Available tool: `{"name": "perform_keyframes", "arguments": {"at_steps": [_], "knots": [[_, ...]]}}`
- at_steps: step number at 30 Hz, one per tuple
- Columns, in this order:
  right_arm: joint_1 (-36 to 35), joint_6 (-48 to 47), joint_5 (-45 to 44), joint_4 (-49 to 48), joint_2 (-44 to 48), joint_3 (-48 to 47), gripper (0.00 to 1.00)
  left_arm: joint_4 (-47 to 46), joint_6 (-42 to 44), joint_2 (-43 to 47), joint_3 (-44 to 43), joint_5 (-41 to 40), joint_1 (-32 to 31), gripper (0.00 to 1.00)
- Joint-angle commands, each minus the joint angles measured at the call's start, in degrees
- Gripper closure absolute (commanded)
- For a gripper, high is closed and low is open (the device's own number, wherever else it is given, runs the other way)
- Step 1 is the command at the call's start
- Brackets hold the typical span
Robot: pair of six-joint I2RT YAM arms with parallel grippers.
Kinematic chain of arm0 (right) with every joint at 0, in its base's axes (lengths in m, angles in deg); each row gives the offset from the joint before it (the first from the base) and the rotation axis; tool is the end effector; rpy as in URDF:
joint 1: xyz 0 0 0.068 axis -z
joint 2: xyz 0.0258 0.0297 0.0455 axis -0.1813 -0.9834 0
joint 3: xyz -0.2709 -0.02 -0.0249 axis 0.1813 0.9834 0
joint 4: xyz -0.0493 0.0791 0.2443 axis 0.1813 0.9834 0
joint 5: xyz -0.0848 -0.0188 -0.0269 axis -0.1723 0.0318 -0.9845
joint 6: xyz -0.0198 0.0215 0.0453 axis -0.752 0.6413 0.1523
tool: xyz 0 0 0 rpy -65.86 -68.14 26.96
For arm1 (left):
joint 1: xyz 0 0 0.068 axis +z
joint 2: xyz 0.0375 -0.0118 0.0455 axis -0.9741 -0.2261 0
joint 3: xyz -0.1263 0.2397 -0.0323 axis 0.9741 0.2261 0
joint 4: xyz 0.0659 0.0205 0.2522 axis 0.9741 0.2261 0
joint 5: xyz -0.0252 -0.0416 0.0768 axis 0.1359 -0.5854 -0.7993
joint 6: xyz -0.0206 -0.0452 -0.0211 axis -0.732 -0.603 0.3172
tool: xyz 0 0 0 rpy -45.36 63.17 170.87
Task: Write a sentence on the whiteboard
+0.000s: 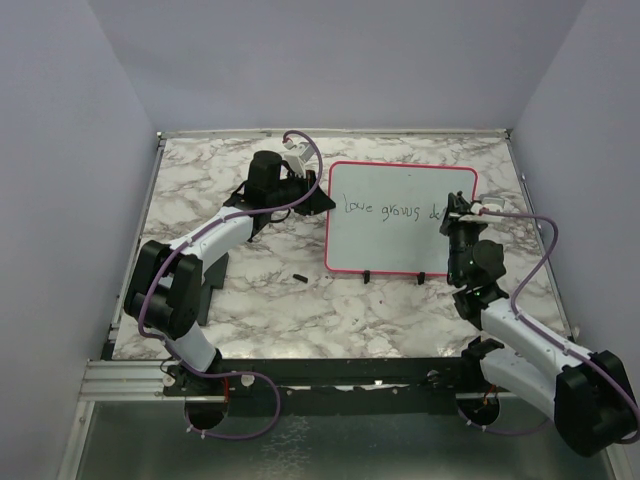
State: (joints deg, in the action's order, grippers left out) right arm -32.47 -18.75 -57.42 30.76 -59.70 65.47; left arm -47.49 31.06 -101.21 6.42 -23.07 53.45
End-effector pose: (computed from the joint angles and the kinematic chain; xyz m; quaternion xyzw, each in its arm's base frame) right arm 0.1955 0.0612 0.2639 0.0516 0.6249 -0.0240 0.7787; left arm 0.3366 -0.1687 0.2646 0.1810 0.7928 -0.4325 0.3895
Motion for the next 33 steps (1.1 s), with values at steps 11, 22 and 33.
{"name": "perform_keyframes", "arguments": {"at_steps": [11, 22, 33], "knots": [[0.22, -2.56, -0.47, -3.26, -1.89, -3.03, 0.99, -0.16, 0.85, 2.34, -0.04, -1.71, 0.27, 1.00], [0.22, -2.09, -1.04, -2.72, -2.06, -2.27, 0.99, -0.11, 0.91, 2.41, -0.04, -1.77, 0.25, 1.00], [0.22, -0.92, -2.57, -0.85, -0.09, -0.36, 0.99, -0.10, 0.91, 2.50, -0.04, -1.71, 0.25, 1.00]]}}
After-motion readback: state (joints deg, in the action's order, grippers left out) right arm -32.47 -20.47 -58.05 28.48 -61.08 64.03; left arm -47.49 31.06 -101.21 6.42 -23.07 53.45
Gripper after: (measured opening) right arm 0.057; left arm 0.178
